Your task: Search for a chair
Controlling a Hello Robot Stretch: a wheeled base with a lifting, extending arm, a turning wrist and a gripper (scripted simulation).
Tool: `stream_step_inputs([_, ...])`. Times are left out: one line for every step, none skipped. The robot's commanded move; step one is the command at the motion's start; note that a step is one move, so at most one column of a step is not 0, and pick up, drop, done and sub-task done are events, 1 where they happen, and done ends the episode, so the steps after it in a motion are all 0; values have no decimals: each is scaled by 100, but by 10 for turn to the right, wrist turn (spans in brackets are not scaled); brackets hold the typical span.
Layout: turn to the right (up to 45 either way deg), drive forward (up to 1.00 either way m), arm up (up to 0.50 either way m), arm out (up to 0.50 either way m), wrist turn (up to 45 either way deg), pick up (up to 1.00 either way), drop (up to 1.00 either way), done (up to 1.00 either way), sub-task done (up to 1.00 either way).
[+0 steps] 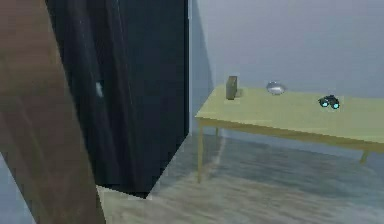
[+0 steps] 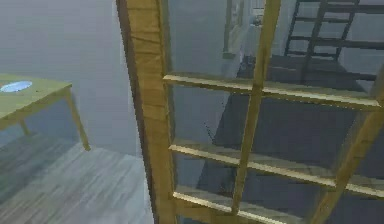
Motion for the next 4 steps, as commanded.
stream_step_inputs([0,70,0,0,0,0,0,0,0])
stream_step_inputs([-450,0,0,0,0,0,0,0,0])
stream_step_inputs([-210,0,0,0,0,0,0,0,0])
stream_step_inputs([0,45,0,0,0,0,0,0,0])
